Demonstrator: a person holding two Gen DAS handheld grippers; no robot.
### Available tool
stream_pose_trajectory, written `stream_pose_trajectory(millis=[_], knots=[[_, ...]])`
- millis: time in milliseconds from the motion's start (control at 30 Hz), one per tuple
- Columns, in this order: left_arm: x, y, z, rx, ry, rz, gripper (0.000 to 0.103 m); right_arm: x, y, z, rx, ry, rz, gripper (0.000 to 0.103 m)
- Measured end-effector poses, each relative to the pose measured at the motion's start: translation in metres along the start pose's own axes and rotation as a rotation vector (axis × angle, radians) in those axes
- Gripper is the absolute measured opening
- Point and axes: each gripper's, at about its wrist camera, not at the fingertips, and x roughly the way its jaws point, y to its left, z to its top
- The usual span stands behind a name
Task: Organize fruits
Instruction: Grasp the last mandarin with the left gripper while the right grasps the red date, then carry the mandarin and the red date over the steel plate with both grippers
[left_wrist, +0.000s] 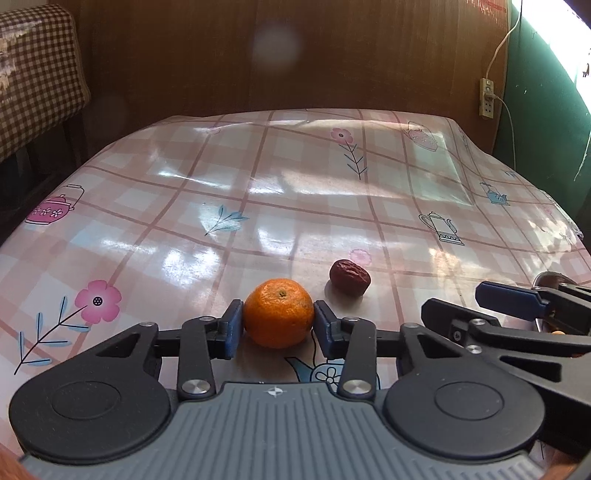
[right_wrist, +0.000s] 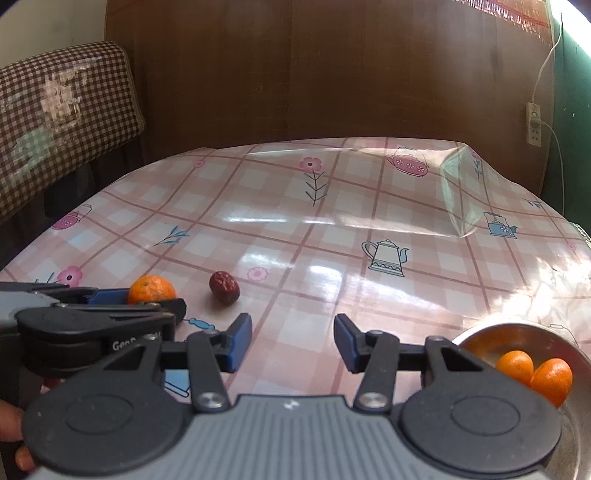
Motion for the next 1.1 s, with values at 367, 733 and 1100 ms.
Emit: stream_pose_trajectory(millis=[367,733,1100], knots=[[-0.018,0.038,-0.001,-0.088,-0.013,0.079,0.049,0.032,0.017,0.01,-0.03,0.007,0.096,0.051],[-0.015,0.04,0.006,-0.112,-0.016,0.093,0.049,0.056,0.031,0.018,-0.062,0.023,0.126,0.026],[-0.029,0.028,0.007,-0.114,-0.025,0.079,0.049,0.032,0.026,0.017,-0.04,0.019,0.103,0.024]])
